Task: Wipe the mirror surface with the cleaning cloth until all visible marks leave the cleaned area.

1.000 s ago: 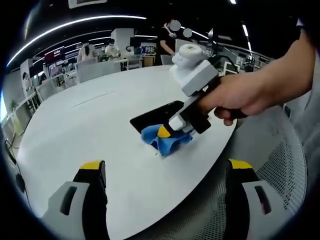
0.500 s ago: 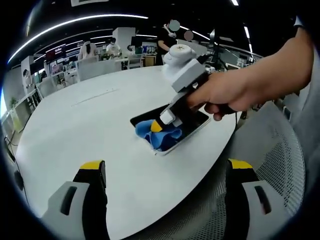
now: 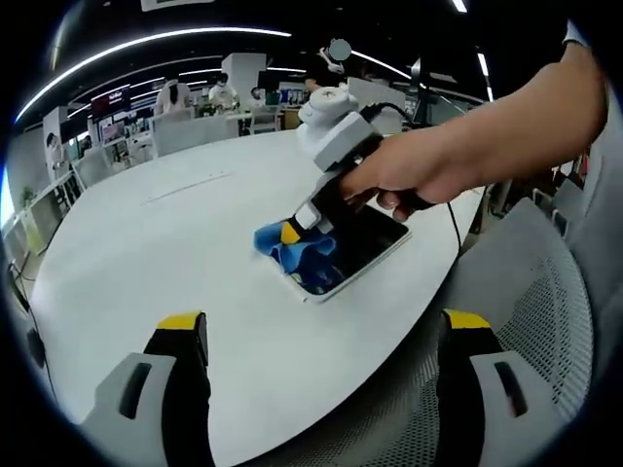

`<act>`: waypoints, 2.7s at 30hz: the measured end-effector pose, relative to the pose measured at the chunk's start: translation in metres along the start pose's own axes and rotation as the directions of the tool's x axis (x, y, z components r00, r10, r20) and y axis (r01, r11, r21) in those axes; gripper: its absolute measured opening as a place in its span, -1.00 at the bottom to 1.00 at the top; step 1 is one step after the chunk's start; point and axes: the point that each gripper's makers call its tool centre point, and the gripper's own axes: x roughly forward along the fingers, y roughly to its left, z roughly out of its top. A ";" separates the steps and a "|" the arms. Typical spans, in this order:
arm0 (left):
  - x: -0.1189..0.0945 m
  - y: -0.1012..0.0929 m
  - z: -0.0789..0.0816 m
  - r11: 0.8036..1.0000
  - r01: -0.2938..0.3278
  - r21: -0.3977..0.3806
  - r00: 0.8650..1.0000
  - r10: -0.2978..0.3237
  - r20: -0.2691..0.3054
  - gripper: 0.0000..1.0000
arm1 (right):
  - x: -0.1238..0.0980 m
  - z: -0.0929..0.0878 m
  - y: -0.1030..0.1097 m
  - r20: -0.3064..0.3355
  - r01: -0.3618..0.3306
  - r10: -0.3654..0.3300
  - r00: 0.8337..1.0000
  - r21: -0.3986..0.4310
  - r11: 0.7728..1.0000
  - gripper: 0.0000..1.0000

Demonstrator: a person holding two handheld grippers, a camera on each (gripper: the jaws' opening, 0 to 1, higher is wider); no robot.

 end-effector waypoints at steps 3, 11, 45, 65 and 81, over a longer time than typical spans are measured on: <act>0.000 0.000 0.000 1.000 -0.001 0.000 1.000 0.001 0.000 0.93 | 0.004 0.005 -0.003 0.000 0.000 0.000 1.000 -0.004 1.000 -0.92; 0.000 0.001 -0.001 1.000 -0.003 -0.001 1.000 0.003 -0.007 0.91 | 0.014 0.020 -0.010 -0.006 0.003 -0.003 1.000 -0.023 1.000 -0.92; 0.001 0.006 -0.003 1.000 -0.018 0.000 1.000 0.018 -0.009 0.91 | 0.002 0.016 -0.046 -0.013 0.034 -0.034 0.999 -0.021 0.999 -0.92; 0.000 0.003 -0.002 1.000 -0.010 0.000 1.000 0.010 -0.010 0.92 | -0.006 0.009 -0.064 -0.015 0.065 -0.065 0.998 -0.005 0.998 -0.92; 0.001 0.003 -0.002 1.000 -0.007 -0.023 1.000 0.007 -0.008 0.98 | -0.024 -0.019 -0.049 -0.019 0.039 -0.038 0.999 0.045 0.998 -0.92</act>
